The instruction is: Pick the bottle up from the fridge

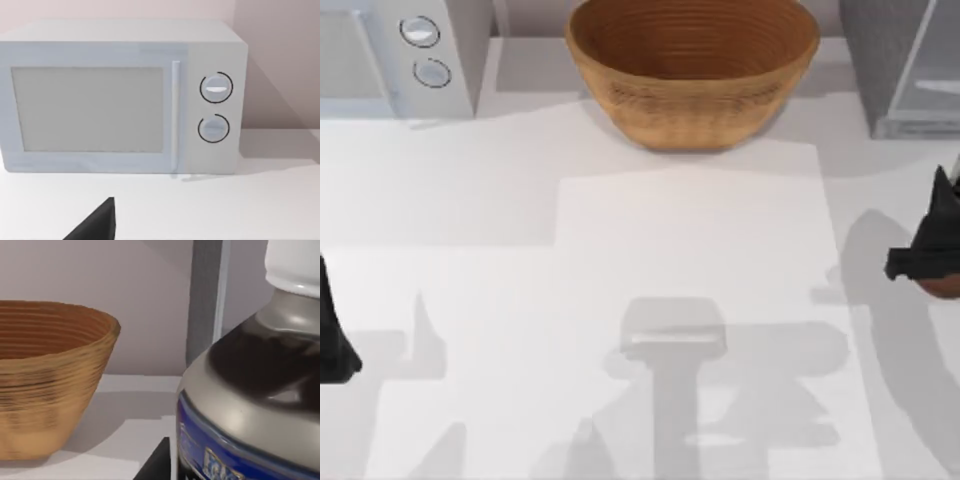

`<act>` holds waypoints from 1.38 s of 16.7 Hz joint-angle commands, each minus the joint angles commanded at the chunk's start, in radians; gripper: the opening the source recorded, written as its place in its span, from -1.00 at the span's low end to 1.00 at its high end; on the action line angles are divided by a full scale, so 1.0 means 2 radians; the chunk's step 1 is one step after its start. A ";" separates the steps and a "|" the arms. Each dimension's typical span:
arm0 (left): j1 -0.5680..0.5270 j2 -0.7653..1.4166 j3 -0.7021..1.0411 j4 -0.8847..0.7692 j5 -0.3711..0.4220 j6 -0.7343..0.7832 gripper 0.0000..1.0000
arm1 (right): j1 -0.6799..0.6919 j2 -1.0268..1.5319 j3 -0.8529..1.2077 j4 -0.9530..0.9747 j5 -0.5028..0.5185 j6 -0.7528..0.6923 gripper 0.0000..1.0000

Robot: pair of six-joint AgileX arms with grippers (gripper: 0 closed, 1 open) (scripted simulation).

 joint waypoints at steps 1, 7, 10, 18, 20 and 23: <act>0.000 0.000 0.000 0.000 0.000 0.000 1.00 | 0.017 0.038 0.007 0.029 0.017 0.001 -1.00; 0.000 0.000 0.000 0.000 0.000 0.000 1.00 | 0.090 0.190 0.043 0.162 0.091 0.002 -1.00; 0.000 0.000 0.000 0.000 0.000 0.000 1.00 | 0.099 0.211 0.049 0.180 0.101 0.002 -1.00; 0.000 0.000 0.000 0.000 0.000 0.000 1.00 | 0.086 0.247 0.059 0.204 0.088 0.000 -1.00; 0.000 0.000 0.000 0.000 0.000 0.000 1.00 | 0.073 0.293 0.073 0.232 0.077 -0.001 -1.00; 0.000 0.000 0.000 0.000 0.000 0.000 1.00 | 0.052 0.361 0.097 0.276 0.056 0.000 -1.00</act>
